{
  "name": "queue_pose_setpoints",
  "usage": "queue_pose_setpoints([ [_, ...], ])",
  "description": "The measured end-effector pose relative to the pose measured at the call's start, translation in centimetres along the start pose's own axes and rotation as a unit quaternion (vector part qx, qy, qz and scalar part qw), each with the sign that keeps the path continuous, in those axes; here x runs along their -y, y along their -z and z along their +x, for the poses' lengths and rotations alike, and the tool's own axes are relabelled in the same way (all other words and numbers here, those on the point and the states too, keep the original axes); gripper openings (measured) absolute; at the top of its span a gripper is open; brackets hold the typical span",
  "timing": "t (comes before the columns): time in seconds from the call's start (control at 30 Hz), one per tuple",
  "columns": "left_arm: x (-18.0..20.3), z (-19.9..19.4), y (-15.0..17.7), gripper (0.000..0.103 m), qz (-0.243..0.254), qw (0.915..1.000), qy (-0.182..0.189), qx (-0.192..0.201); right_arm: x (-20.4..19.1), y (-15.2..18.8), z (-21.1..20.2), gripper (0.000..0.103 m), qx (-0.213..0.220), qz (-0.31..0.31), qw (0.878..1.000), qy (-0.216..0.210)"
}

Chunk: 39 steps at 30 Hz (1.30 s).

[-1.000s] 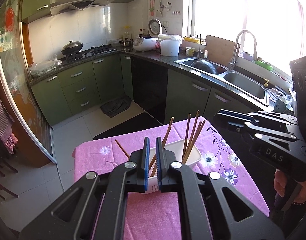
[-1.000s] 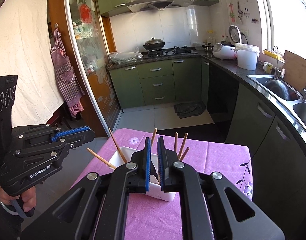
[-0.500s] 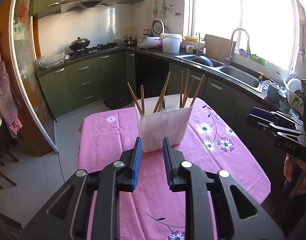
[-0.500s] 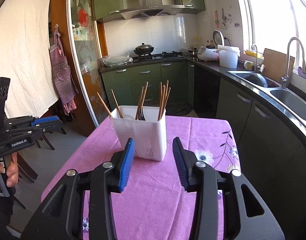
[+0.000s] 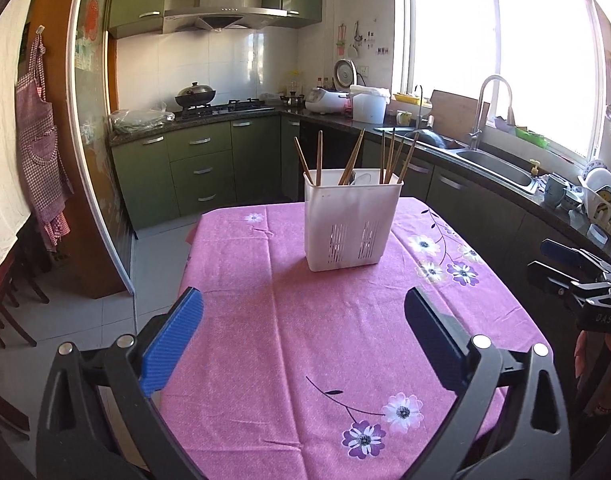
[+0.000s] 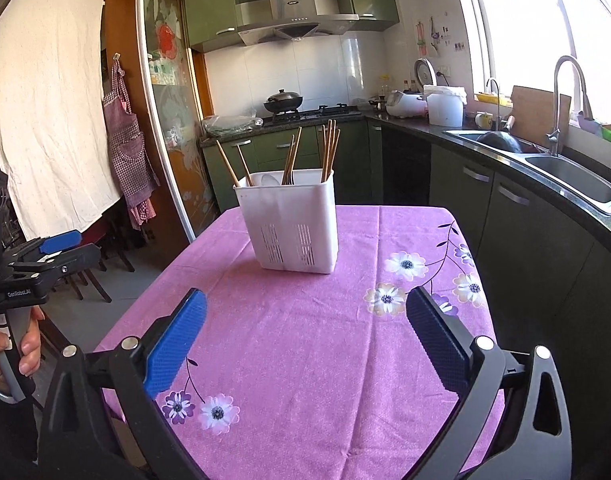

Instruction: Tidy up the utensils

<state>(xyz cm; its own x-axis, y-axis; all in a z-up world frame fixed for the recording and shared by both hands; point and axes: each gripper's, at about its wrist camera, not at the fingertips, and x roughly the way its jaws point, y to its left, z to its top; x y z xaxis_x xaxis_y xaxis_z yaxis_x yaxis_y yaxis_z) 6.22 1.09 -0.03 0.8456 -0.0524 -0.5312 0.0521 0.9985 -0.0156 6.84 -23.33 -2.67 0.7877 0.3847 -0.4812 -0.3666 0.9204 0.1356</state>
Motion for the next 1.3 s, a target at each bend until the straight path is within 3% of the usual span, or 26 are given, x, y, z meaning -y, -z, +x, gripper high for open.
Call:
queue_pose_setpoints([
  [0.4,-1.7,-3.2,2.4,0.096,-0.041,0.9992,0.004,-0.001,-2.1,0.8,-3.5,0.098,0.013,-0.036,0.999,0.039],
  [0.73,-1.4,-6.7,2.7,0.096,-0.035,0.9992,-0.002,0.017,-4.1,1.4,-8.5,0.098,0.033,-0.069,0.996,0.053],
  [1.3,-0.7,-7.8,2.9,0.096,-0.03,0.9993,0.014,0.018,-4.6,1.2,-9.1,0.098,0.033,-0.071,0.996,0.043],
])
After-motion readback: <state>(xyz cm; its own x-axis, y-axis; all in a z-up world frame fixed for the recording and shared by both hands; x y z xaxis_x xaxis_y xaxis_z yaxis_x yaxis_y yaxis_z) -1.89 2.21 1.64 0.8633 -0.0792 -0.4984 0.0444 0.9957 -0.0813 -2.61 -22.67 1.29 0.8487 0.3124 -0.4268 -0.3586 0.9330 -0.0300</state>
